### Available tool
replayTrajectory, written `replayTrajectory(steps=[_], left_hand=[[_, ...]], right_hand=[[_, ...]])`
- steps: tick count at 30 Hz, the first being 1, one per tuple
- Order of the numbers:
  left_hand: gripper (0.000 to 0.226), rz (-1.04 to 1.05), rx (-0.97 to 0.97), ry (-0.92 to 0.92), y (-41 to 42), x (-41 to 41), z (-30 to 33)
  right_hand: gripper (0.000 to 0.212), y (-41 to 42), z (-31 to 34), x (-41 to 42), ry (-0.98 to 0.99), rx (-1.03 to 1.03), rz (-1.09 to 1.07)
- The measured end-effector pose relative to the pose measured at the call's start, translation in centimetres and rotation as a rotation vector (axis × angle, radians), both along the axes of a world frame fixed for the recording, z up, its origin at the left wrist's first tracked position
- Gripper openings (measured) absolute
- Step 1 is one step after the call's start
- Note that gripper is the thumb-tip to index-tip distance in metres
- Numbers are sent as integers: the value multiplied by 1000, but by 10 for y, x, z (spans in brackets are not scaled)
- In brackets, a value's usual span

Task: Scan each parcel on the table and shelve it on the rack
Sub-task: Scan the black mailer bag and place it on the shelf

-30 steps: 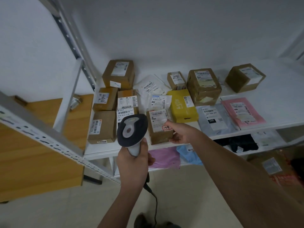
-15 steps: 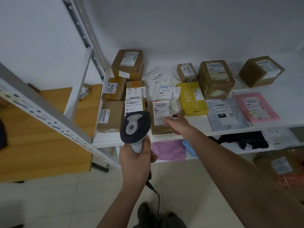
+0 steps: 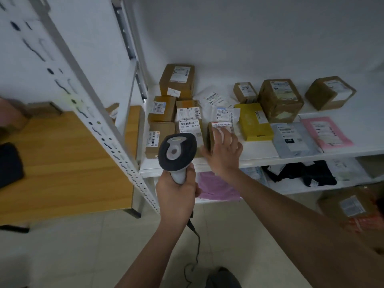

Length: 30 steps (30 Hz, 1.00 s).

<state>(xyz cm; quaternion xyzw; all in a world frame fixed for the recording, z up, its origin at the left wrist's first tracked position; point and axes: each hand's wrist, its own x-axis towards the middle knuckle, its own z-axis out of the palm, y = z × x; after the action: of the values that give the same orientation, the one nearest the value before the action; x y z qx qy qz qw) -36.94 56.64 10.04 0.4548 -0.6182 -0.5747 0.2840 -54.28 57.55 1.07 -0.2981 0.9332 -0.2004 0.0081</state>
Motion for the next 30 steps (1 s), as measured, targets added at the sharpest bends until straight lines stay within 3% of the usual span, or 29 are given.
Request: replayTrajectory(steps=[4, 8, 17, 30], left_hand=[[28, -53, -12, 55, -36, 60, 5], [30, -62, -48, 65, -86, 139, 13], [32, 184, -58, 69, -198, 285, 17], [38, 531, -42, -48, -342, 402, -6]], right_hand=[[72, -21, 4, 66, 50, 38, 85], [72, -64, 2, 148, -57, 134, 31], [60, -204, 1, 316, -222, 322, 289], [52, -408, -30, 398, -313, 473, 585]])
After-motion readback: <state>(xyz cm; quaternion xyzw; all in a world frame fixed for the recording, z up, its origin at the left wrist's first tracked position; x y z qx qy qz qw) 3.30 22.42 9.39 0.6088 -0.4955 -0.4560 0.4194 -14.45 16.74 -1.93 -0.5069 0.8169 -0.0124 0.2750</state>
